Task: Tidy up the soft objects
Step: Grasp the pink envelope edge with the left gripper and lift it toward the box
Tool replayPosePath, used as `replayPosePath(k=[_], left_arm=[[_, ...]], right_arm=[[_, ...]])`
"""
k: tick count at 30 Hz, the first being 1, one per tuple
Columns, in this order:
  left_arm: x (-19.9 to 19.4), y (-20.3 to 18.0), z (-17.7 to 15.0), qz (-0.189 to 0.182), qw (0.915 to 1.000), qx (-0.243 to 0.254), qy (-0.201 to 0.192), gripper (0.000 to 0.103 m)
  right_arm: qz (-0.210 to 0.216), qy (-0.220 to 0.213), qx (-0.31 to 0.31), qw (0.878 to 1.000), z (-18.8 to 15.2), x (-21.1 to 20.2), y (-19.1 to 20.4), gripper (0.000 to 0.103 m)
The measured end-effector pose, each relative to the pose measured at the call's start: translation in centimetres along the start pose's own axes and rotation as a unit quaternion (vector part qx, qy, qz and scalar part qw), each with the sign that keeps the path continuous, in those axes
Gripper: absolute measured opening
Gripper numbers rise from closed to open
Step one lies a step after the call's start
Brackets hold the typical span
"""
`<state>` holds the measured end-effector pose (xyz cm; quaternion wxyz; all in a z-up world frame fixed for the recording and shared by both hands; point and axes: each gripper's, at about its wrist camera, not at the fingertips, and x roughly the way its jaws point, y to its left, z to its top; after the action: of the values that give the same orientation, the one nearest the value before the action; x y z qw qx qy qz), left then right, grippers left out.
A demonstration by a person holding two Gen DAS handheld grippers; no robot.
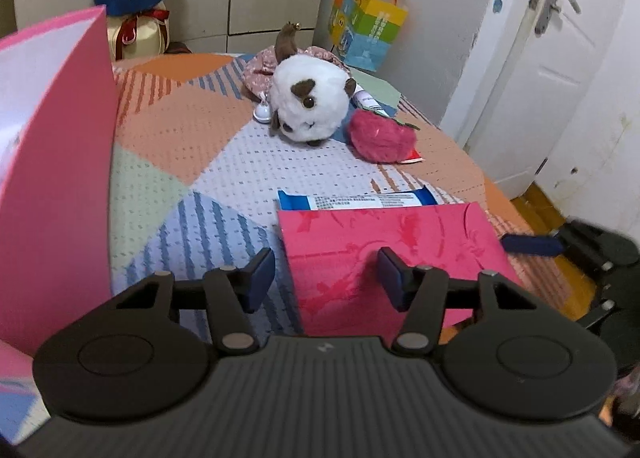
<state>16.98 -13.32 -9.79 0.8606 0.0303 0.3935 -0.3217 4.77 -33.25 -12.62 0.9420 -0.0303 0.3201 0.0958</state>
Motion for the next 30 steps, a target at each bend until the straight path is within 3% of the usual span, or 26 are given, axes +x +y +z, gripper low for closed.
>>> replayPosePath(k=[4, 12, 19, 24, 30], left_arm=[[-0.1, -0.5, -0.6, 0.004, 1.0, 0.006, 0.005, 0.05], [-0.8, -1.3, -1.8, 0.033, 0.9994, -0.002, -0.015, 0.042], [-1.8, -1.8, -2.6, 0.054, 0.9976, -0.029, -0.032, 0.042], [-2.6, -1.9, -3.0, 0.049, 0.9975, -0.04, -0.031, 0.042], [-3.8, -2.2, -3.1, 0.041, 0.9986, -0.028, -0.019, 0.042]], right_arm=[[-0.019, -0.014, -0.017, 1.0, -0.5, 0.8, 1.4, 0.096], [-0.025, -0.05, 0.017, 0.998, -1.6, 1.1, 1.3, 0.095], [-0.035, -0.072, 0.044, 0.996, -2.1, 0.2, 1.1, 0.075], [-0.036, -0.056, 0.072, 0.995, -1.4, -0.2, 0.9, 0.073], [-0.037, -0.021, 0.089, 0.995, -0.2, -0.7, 1.4, 0.08]])
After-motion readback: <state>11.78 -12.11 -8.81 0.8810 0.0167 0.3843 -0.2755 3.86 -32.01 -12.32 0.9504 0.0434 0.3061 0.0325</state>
